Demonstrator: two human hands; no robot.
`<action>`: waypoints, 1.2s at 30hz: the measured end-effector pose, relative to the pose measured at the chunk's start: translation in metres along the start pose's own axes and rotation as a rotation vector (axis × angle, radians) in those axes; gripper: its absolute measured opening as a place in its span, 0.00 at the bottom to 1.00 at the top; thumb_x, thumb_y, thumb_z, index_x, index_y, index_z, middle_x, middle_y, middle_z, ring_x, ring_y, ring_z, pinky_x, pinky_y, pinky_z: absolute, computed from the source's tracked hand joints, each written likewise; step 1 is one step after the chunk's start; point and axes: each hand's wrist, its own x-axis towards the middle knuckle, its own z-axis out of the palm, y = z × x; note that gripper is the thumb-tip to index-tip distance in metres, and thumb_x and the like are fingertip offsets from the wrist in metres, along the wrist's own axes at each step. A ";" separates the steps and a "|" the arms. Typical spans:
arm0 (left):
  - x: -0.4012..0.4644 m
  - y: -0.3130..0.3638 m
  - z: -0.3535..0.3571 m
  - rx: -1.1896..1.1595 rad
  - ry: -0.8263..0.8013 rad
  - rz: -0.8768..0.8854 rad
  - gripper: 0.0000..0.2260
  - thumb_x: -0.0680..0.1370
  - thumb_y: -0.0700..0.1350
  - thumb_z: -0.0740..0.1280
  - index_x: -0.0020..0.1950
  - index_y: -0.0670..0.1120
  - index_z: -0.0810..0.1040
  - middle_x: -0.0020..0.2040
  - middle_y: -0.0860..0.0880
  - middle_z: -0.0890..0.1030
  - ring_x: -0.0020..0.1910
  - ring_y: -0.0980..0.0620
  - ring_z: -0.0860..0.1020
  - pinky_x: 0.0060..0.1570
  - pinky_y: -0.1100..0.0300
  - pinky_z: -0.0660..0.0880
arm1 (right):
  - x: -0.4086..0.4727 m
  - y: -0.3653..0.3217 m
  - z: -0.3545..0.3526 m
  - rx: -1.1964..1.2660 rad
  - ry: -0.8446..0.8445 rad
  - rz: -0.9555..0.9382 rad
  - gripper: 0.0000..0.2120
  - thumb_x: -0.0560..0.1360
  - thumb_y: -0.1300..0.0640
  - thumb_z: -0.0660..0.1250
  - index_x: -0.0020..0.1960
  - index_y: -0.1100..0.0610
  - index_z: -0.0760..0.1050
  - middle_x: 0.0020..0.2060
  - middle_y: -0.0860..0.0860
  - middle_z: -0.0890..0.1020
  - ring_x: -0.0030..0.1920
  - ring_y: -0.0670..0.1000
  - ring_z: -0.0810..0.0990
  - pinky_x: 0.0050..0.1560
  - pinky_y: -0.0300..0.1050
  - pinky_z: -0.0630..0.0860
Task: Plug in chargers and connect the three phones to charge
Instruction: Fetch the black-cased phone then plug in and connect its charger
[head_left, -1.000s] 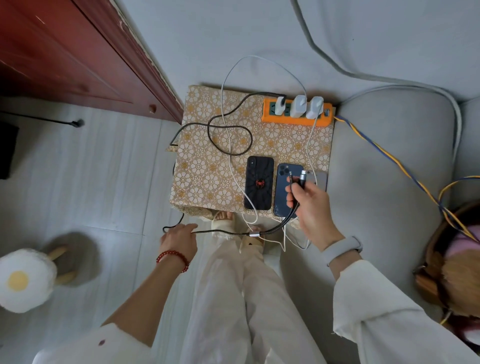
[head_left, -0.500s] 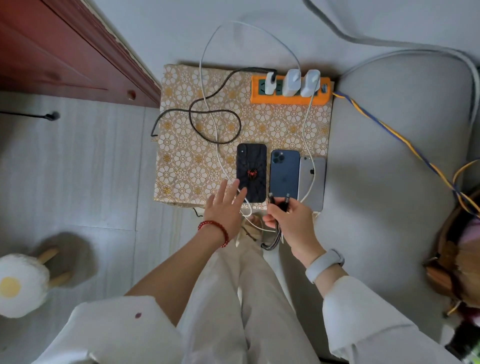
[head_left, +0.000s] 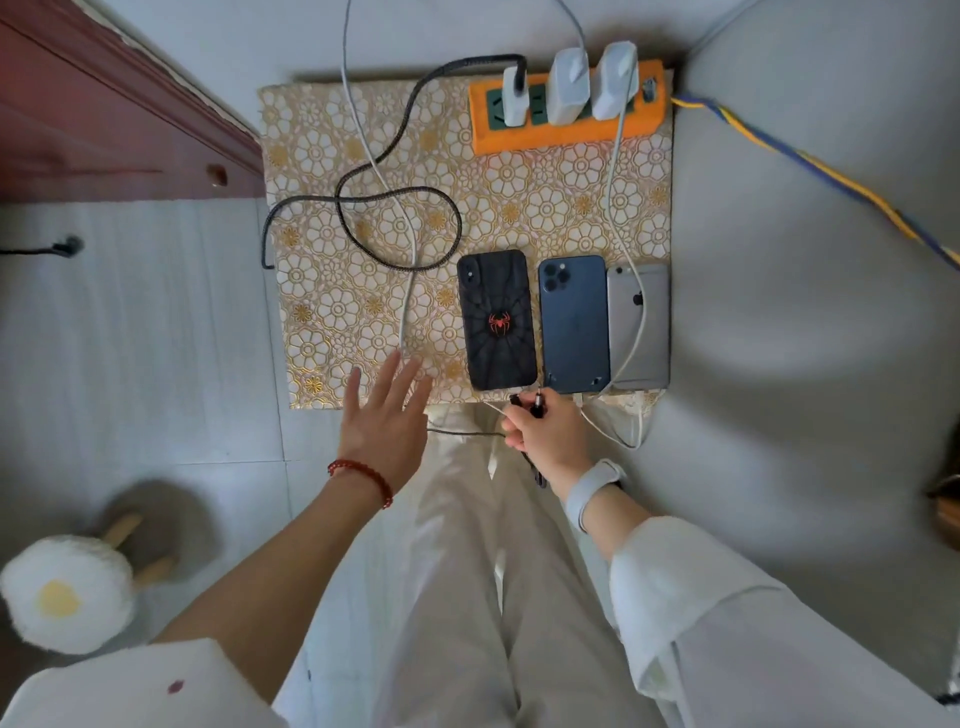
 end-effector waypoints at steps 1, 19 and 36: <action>0.005 0.003 -0.003 -0.008 0.050 0.001 0.20 0.75 0.44 0.61 0.67 0.44 0.67 0.70 0.43 0.69 0.73 0.43 0.60 0.68 0.37 0.54 | 0.001 0.001 0.003 -0.004 0.003 0.004 0.10 0.72 0.66 0.64 0.34 0.56 0.70 0.30 0.55 0.77 0.26 0.53 0.75 0.28 0.41 0.73; 0.078 0.057 -0.032 -0.980 0.060 -0.480 0.18 0.74 0.42 0.61 0.64 0.44 0.69 0.58 0.42 0.76 0.53 0.47 0.72 0.52 0.55 0.70 | 0.003 0.004 0.010 0.249 0.024 -0.014 0.09 0.71 0.67 0.66 0.35 0.59 0.71 0.30 0.56 0.80 0.26 0.45 0.79 0.26 0.34 0.74; 0.076 0.049 -0.057 -1.413 -0.167 -0.560 0.11 0.77 0.42 0.61 0.56 0.40 0.76 0.37 0.44 0.78 0.27 0.54 0.74 0.29 0.65 0.73 | -0.007 -0.039 -0.009 0.189 -0.002 0.039 0.10 0.71 0.65 0.66 0.32 0.57 0.73 0.26 0.53 0.79 0.21 0.47 0.74 0.26 0.38 0.75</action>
